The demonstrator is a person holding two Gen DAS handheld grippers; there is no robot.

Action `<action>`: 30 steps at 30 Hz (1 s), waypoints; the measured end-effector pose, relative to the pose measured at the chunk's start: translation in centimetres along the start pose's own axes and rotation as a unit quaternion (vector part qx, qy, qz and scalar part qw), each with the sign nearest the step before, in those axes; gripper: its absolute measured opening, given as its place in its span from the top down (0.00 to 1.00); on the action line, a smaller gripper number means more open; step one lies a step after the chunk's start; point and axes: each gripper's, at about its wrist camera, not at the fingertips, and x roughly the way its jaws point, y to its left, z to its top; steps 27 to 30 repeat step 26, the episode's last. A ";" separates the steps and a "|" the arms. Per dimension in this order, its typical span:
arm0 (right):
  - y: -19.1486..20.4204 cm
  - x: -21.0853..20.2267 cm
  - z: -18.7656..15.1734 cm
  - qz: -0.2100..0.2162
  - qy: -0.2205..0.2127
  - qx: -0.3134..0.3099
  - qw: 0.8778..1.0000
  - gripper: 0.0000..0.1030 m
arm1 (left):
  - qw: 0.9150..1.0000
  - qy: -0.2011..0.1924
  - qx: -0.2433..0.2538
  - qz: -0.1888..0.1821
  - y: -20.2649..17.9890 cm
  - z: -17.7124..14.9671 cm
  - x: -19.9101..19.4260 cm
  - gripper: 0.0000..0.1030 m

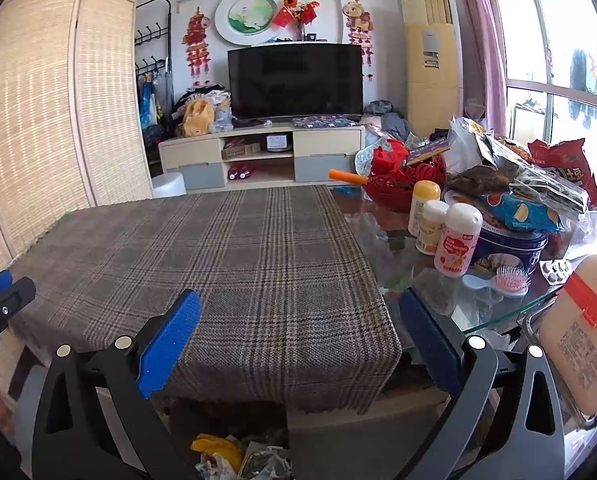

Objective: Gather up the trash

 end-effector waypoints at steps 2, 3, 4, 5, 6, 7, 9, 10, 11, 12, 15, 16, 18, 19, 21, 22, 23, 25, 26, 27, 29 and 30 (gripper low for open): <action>0.0 -0.1 0.1 0.000 0.000 0.001 1.000 0.03 | 1.000 0.000 0.003 -0.003 0.0 0.0 0.0 0.08; 0.0 -0.1 0.0 0.000 -0.001 0.001 1.000 0.03 | 1.000 0.001 0.006 -0.003 -0.1 0.1 0.1 0.08; 0.0 -0.1 0.1 0.000 -0.001 0.000 1.000 0.03 | 1.000 0.002 0.009 -0.004 -0.2 0.1 0.1 0.08; 0.0 -0.1 0.0 0.000 -0.002 -0.001 1.000 0.03 | 1.000 0.004 0.011 -0.005 -0.2 0.1 0.2 0.08; 0.0 -0.1 0.0 -0.001 -0.002 -0.001 1.000 0.03 | 1.000 0.006 0.012 -0.005 -0.3 0.1 0.2 0.08; -0.1 0.0 0.0 -0.001 -0.001 -0.002 1.000 0.03 | 1.000 0.007 0.012 -0.002 -0.3 0.1 0.3 0.08; -0.1 0.1 0.0 -0.003 0.002 -0.002 1.000 0.03 | 1.000 0.007 0.014 0.011 -0.5 0.0 0.3 0.08; -0.2 0.1 -0.1 -0.002 0.003 -0.002 1.000 0.03 | 1.000 0.004 0.014 0.020 -0.5 0.0 0.3 0.08; -0.2 0.1 -0.1 -0.002 0.003 -0.001 1.000 0.03 | 1.000 0.002 0.013 0.023 -0.5 0.0 0.2 0.08; -0.2 0.2 -0.1 -0.002 0.003 0.000 1.000 0.03 | 1.000 0.004 0.011 0.022 -0.5 0.0 0.3 0.08; -0.2 0.1 -0.1 -0.001 0.003 0.001 1.000 0.03 | 1.000 0.002 0.008 0.022 -0.5 0.1 0.3 0.08; -0.2 0.1 -0.1 -0.001 0.004 0.001 1.000 0.03 | 1.000 -0.001 0.015 0.025 -0.6 0.1 0.3 0.08; -0.2 0.3 -0.1 0.000 0.006 0.001 1.000 0.03 | 1.000 -0.005 0.018 0.021 -0.7 0.1 0.2 0.08; -0.2 0.3 -0.1 0.000 0.007 0.002 1.000 0.03 | 1.000 -0.003 0.016 0.017 -0.7 0.1 0.2 0.08; -0.2 0.4 -0.1 0.001 0.008 0.002 1.000 0.03 | 1.000 0.003 0.010 0.026 -0.6 0.1 0.5 0.08; -0.2 0.4 -0.1 0.001 0.008 0.003 1.000 0.03 | 1.000 0.005 0.011 0.025 -0.5 0.2 0.6 0.08; -0.2 0.4 -0.1 0.001 0.007 0.003 1.000 0.03 | 1.000 0.008 0.014 0.022 -0.4 0.2 0.7 0.08; -0.3 0.4 -0.1 0.002 0.008 0.003 1.000 0.03 | 0.999 0.013 0.018 0.024 -0.3 0.1 0.9 0.08; -0.2 0.4 -0.1 0.002 0.009 0.004 1.000 0.03 | 0.999 0.014 0.017 0.025 -0.2 0.1 1.0 0.08; -0.2 0.4 -0.1 0.002 0.009 0.004 1.000 0.03 | 0.999 0.014 0.017 0.025 -0.2 0.1 1.0 0.08; -0.2 0.4 -0.1 0.002 0.009 0.004 1.000 0.03 | 0.999 0.014 0.017 0.025 -0.2 0.1 1.0 0.08; -0.2 0.4 -0.1 0.002 0.009 0.004 1.000 0.03 | 0.999 0.014 0.017 0.025 -0.2 0.1 1.0 0.08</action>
